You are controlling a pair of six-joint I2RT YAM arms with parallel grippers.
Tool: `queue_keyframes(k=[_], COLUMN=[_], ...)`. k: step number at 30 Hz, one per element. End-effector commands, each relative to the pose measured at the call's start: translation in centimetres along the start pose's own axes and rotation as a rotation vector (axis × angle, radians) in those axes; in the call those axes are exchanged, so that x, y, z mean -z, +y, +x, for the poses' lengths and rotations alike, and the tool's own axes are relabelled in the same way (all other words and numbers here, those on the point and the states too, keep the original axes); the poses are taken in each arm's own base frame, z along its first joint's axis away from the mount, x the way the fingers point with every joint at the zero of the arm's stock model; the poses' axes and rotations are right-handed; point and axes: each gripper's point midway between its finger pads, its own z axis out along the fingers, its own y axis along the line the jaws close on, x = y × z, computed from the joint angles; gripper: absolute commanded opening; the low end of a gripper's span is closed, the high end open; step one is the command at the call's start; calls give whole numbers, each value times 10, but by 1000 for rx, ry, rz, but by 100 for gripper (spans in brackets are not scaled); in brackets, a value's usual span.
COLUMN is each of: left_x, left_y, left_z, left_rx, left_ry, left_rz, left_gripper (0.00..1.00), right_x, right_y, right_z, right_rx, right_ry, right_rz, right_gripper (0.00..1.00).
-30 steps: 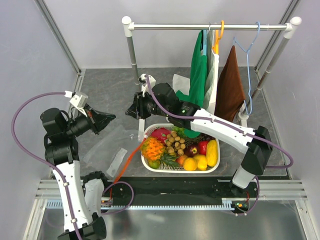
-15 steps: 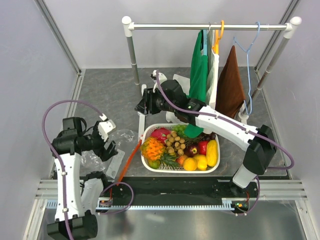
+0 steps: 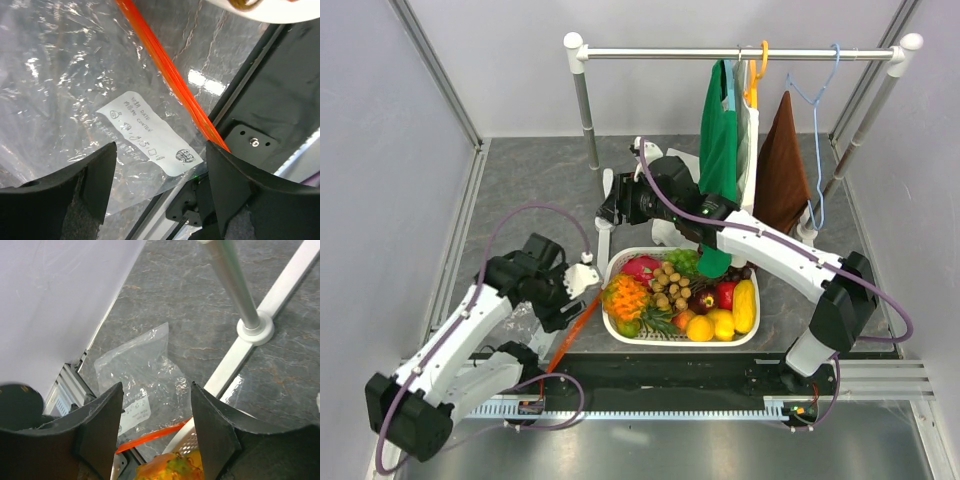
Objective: Place the food in the zip-top bag and seal the zipper
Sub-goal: Pick up the zipper food storage bag at the center of the board.
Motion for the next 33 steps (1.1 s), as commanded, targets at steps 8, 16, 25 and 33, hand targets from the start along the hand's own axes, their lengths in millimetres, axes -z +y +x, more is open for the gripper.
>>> queue_keyframes(k=[8, 16, 25, 33], left_x=[-35, -29, -50, -64], left_y=[13, 0, -14, -19], left_z=[-1, -24, -10, -5], left_rx=[17, -278, -481, -720], left_ry=[131, -235, -249, -331], left_rz=[-163, -189, -120, -164], left_gripper=[100, 100, 83, 88], right_x=[16, 15, 7, 1], right_y=[-7, -16, -20, -24], right_z=[-27, -26, -22, -16], right_rx=[0, -4, -10, -3], right_ry=[-58, -43, -20, 1], right_rz=[25, 38, 46, 54], right_gripper=[66, 67, 68, 69])
